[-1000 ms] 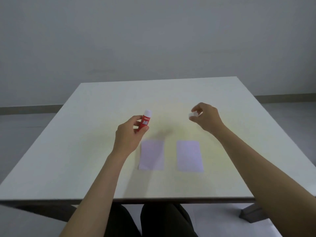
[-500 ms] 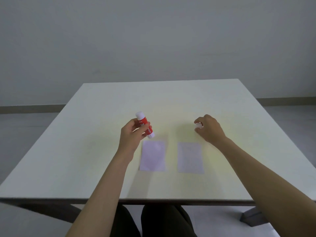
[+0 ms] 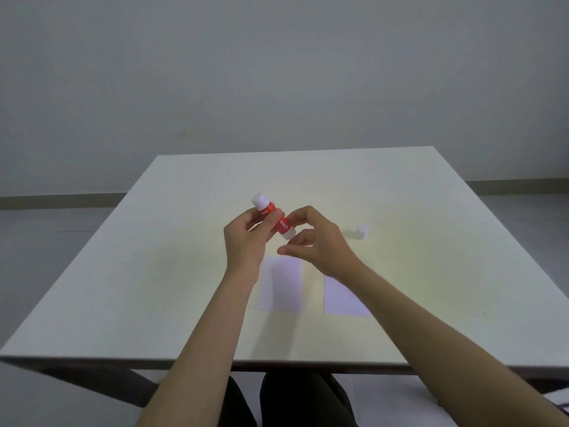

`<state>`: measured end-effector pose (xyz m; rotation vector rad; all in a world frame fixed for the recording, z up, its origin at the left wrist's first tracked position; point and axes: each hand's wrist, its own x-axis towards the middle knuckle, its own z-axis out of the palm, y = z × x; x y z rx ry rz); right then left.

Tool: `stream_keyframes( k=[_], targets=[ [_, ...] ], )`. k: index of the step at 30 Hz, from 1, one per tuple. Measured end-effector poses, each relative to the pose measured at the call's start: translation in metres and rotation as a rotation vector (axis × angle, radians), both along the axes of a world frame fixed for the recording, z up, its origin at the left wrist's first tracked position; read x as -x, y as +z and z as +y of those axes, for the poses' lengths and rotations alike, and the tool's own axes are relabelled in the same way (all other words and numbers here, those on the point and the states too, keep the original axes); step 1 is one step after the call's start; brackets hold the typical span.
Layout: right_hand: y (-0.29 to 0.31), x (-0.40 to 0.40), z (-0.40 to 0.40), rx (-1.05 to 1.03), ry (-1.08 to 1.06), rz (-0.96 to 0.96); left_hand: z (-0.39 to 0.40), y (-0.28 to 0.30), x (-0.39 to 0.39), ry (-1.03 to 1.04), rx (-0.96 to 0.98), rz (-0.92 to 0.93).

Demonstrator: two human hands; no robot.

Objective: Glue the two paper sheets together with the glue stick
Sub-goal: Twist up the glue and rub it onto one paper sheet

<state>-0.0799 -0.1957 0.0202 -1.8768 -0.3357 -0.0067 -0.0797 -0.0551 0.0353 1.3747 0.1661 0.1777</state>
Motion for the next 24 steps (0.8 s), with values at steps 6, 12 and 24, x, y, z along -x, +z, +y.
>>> stream_keyframes(
  k=[6, 12, 24],
  targets=[
    [-0.003, -0.002, -0.002, -0.438, -0.015, 0.186, -0.013, 0.006, 0.005, -0.003, 0.126, -0.030],
    [-0.003, 0.001, -0.006, -0.708, 0.062, 0.518, -0.022, 0.007, 0.004, -0.040, 0.098, -0.035],
    [-0.007, 0.004, -0.005, -0.796, 0.058, 0.461, -0.021, 0.003, 0.005, -0.012, 0.079, -0.052]
  ],
)
